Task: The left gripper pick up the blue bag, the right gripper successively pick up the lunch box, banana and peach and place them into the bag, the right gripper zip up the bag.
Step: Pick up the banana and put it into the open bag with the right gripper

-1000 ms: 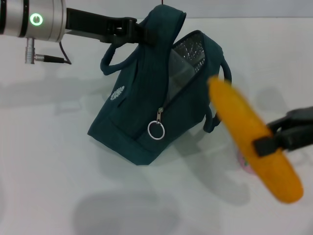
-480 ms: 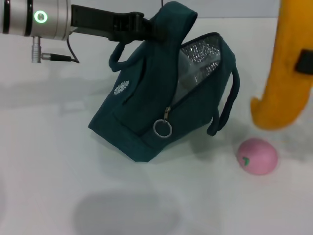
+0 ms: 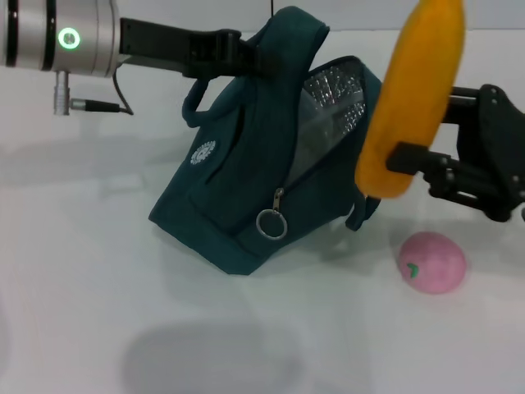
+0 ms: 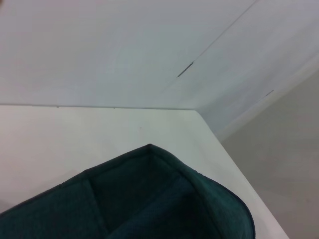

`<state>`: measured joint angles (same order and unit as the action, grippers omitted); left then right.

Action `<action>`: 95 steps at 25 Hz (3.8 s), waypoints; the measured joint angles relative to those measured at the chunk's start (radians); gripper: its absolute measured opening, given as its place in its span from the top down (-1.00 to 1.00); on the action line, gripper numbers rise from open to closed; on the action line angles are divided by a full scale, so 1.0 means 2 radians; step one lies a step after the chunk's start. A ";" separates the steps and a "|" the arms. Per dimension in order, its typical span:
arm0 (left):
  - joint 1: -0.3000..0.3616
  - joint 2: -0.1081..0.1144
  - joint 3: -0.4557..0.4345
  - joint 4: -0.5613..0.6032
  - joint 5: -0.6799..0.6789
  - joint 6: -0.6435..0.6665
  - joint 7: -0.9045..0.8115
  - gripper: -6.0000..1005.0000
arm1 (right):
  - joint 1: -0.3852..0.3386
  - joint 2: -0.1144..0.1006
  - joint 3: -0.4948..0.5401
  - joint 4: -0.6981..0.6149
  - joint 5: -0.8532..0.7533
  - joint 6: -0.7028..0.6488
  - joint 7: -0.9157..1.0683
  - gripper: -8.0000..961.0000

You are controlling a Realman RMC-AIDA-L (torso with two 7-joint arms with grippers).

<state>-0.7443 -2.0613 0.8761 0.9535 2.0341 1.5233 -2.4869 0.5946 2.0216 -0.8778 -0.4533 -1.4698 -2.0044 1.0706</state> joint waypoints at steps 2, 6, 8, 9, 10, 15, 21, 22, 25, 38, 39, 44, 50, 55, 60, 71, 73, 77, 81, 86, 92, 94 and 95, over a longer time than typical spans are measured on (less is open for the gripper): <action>0.003 0.000 0.000 0.000 0.000 0.000 0.000 0.88 | -0.003 0.001 -0.001 0.009 0.002 0.009 -0.045 0.10; 0.005 0.000 -0.001 -0.001 0.000 0.000 0.001 0.88 | -0.003 0.001 0.002 0.030 0.004 0.011 -0.114 0.10; 0.005 0.000 -0.002 -0.001 0.000 0.000 0.001 0.88 | -0.002 0.002 0.001 0.032 0.009 0.012 -0.131 0.10; 0.005 0.000 -0.002 -0.001 0.000 0.000 0.001 0.88 | 0.000 0.002 0.000 0.032 0.010 0.011 -0.135 0.10; 0.005 0.000 -0.002 -0.001 0.000 0.000 0.001 0.88 | 0.001 0.002 -0.001 0.031 0.014 0.011 -0.141 0.10; 0.005 0.000 0.000 -0.001 0.000 0.000 0.001 0.88 | 0.011 0.002 -0.001 0.028 0.029 0.026 -0.179 0.10; 0.004 0.000 0.000 -0.001 -0.001 0.000 0.001 0.88 | 0.024 0.003 -0.007 0.028 0.030 0.082 -0.229 0.10; 0.004 0.000 0.000 -0.001 -0.002 0.000 0.001 0.88 | 0.027 0.003 -0.009 0.029 0.030 0.096 -0.239 0.10; 0.004 0.000 0.000 -0.001 -0.005 0.000 0.001 0.88 | 0.033 0.003 -0.017 0.033 0.031 0.127 -0.267 0.09; 0.004 0.000 0.000 -0.001 -0.007 0.000 0.001 0.88 | 0.061 0.003 -0.125 0.022 0.082 0.267 -0.315 0.09; 0.004 0.000 0.000 -0.001 -0.007 0.000 0.001 0.88 | 0.061 0.003 -0.130 0.022 0.082 0.271 -0.312 0.09; 0.005 0.001 0.000 -0.001 -0.007 0.000 0.001 0.88 | 0.060 0.000 -0.148 0.018 0.079 0.276 -0.259 0.09; 0.008 0.004 -0.001 -0.001 -0.008 0.000 0.002 0.88 | 0.023 -0.004 -0.176 -0.039 0.064 0.283 -0.183 0.09; 0.009 0.004 -0.001 -0.001 -0.008 0.000 0.003 0.88 | 0.006 -0.005 -0.173 -0.071 0.026 0.297 -0.139 0.09; 0.009 0.001 0.000 -0.001 -0.008 0.007 0.003 0.88 | 0.013 -0.004 -0.188 -0.082 0.007 0.297 -0.115 0.09; 0.020 0.000 -0.002 -0.001 -0.017 0.009 0.003 0.88 | 0.002 0.002 -0.199 -0.155 -0.029 0.296 -0.086 0.09; 0.020 0.000 -0.002 -0.001 -0.020 0.012 0.003 0.88 | 0.006 0.001 -0.201 -0.160 -0.025 0.295 -0.086 0.09; 0.020 0.000 -0.002 -0.001 -0.020 0.013 0.003 0.88 | 0.022 0.000 -0.202 -0.133 -0.025 0.294 -0.077 0.09; 0.020 0.000 -0.003 -0.001 -0.021 0.013 0.003 0.88 | 0.032 0.000 -0.202 -0.094 -0.024 0.296 -0.070 0.09; 0.019 0.000 -0.002 -0.001 -0.021 0.013 0.003 0.88 | 0.032 -0.001 -0.198 -0.071 -0.015 0.296 -0.063 0.09; 0.017 0.000 0.000 -0.001 -0.021 0.013 0.003 0.88 | 0.026 -0.003 -0.198 -0.070 0.000 0.290 -0.023 0.09; 0.017 0.000 0.000 -0.001 -0.021 0.013 0.003 0.88 | 0.025 -0.003 -0.198 -0.070 0.000 0.291 -0.009 0.09; 0.018 0.000 0.000 -0.001 -0.021 0.013 0.003 0.88 | 0.024 -0.004 -0.198 -0.070 -0.001 0.292 -0.002 0.09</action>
<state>-0.7088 -2.0616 0.8758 0.9511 1.9925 1.5503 -2.4804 0.6422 2.0141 -1.2731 -0.5927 -1.4712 -1.4213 1.0672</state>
